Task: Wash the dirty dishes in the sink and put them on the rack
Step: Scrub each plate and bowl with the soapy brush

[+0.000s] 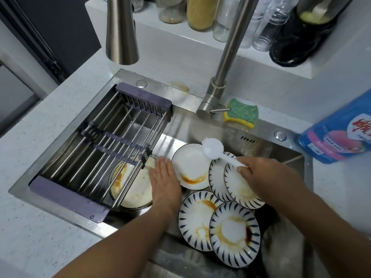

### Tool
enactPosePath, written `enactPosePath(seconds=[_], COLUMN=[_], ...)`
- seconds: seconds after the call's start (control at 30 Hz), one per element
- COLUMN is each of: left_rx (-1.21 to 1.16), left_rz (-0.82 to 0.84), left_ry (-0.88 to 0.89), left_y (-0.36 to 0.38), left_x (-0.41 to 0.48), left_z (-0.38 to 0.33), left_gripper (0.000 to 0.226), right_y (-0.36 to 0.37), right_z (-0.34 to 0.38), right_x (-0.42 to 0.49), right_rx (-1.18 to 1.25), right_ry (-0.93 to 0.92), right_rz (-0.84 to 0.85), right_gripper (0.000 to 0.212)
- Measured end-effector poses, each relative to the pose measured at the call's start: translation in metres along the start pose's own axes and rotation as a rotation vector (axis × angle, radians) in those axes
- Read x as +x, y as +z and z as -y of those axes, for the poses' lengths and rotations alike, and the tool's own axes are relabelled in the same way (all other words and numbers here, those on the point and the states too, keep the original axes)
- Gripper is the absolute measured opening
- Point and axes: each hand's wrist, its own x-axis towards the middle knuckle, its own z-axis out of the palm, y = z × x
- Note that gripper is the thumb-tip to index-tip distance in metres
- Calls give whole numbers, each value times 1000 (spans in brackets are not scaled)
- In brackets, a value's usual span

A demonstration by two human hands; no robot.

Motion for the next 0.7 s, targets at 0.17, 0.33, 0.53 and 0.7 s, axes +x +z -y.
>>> enactPosePath(seconds=[0.17, 0.33, 0.53, 0.7], left_rx=[-536, -768, -792, -821], left_rz=[-54, 332, 385, 235], left_ry=[199, 164, -201, -391], left_y=[-16, -13, 13, 30], left_x=[-5, -13, -2, 3], left_z=[-53, -110, -152, -158], left_gripper=[29, 21, 42, 43], right_y=[-5, -5, 5, 22], right_z=[-27, -51, -73, -81], right_x=[-11, -28, -41, -42], right_rx=[147, 238, 335, 342], right_ry=[133, 240, 315, 363], right_rz=[18, 34, 64, 80], right_gripper=[35, 38, 27, 26])
